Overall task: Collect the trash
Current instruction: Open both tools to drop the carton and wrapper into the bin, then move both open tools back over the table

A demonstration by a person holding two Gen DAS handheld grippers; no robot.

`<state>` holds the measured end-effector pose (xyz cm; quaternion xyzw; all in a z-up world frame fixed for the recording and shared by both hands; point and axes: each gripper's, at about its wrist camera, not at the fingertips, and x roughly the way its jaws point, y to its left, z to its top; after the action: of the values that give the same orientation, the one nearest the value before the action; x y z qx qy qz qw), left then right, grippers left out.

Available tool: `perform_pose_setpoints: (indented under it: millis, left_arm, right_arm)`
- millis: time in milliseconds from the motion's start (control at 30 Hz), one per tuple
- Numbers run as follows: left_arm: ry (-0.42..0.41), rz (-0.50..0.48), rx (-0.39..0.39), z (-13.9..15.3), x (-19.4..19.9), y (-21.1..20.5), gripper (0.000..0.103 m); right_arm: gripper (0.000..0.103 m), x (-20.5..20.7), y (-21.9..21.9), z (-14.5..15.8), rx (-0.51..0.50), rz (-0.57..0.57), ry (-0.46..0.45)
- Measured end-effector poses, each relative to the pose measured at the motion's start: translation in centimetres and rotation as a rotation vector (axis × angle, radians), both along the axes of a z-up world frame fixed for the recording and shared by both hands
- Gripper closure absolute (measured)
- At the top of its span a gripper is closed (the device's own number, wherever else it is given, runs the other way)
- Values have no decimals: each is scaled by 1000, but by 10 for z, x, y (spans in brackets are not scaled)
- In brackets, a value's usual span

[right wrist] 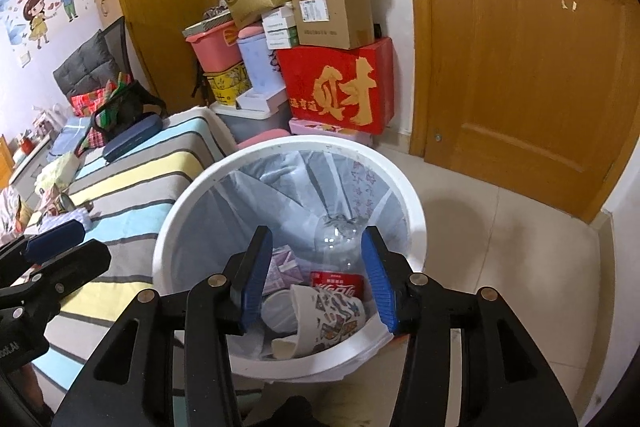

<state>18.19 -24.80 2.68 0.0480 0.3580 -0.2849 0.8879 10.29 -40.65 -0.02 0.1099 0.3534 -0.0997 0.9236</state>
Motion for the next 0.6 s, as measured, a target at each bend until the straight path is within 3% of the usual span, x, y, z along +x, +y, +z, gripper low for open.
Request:
perform_pose_setpoints:
  millis: [267,600]
  left_arm:
    - [-48,54,-1,11,-14,31,43]
    - [-78,175,-15,17,-30,101,43]
  right_arm:
    - [55,-3,19,6,4,26,-28]
    - [50,-2,55,8,14,88,-56]
